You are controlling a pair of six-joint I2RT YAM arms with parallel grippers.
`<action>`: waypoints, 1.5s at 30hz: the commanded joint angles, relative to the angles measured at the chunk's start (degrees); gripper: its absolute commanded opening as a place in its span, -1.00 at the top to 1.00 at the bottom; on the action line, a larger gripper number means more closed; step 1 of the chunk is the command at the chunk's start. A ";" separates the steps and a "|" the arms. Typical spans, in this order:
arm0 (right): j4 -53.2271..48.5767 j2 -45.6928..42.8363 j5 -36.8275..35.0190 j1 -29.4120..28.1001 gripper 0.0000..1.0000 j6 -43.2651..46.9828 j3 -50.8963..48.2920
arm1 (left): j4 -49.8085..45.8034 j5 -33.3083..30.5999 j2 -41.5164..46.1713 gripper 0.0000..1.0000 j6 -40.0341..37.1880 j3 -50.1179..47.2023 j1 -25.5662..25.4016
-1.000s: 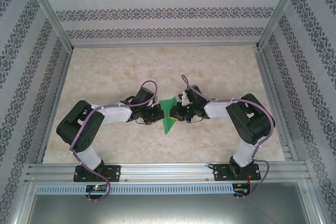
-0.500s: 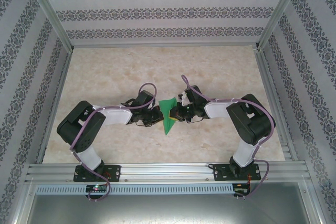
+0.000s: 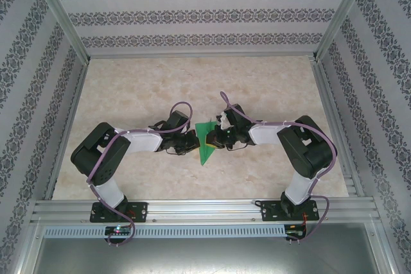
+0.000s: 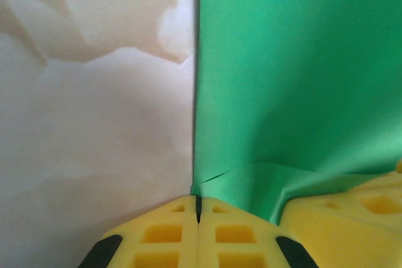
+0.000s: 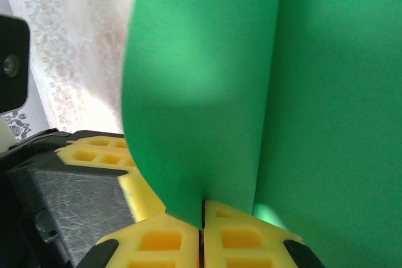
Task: Fold a paper plane with a square sheet of paper (pick it up from the middle)
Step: Fourth fold the wing at the center of the table.
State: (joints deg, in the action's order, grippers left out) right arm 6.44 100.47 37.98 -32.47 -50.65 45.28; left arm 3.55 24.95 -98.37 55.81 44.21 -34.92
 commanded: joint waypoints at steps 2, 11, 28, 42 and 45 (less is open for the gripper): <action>-1.50 -0.91 -0.27 -1.02 0.83 1.25 1.56 | -2.22 -2.54 -3.22 1.00 -2.96 0.81 -0.94; -1.54 1.24 -0.36 -1.63 0.83 0.36 3.04 | -1.22 -2.10 -4.23 1.00 -4.09 0.49 -0.94; -2.82 4.95 -1.38 -2.29 0.84 0.05 5.30 | -0.04 -1.82 -3.02 1.00 -4.40 -0.95 -0.77; -2.29 7.67 -2.20 -2.42 0.83 -0.63 6.37 | -0.58 -1.63 -0.70 1.00 -4.69 -1.30 -0.67; -2.26 8.03 -2.37 -2.59 0.83 -0.61 6.47 | -0.91 -1.22 -0.24 1.00 -4.79 -0.90 -0.68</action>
State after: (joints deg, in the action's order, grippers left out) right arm 4.03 106.69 37.58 -34.20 -50.92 50.52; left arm 3.29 25.15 -98.35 52.71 44.31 -34.87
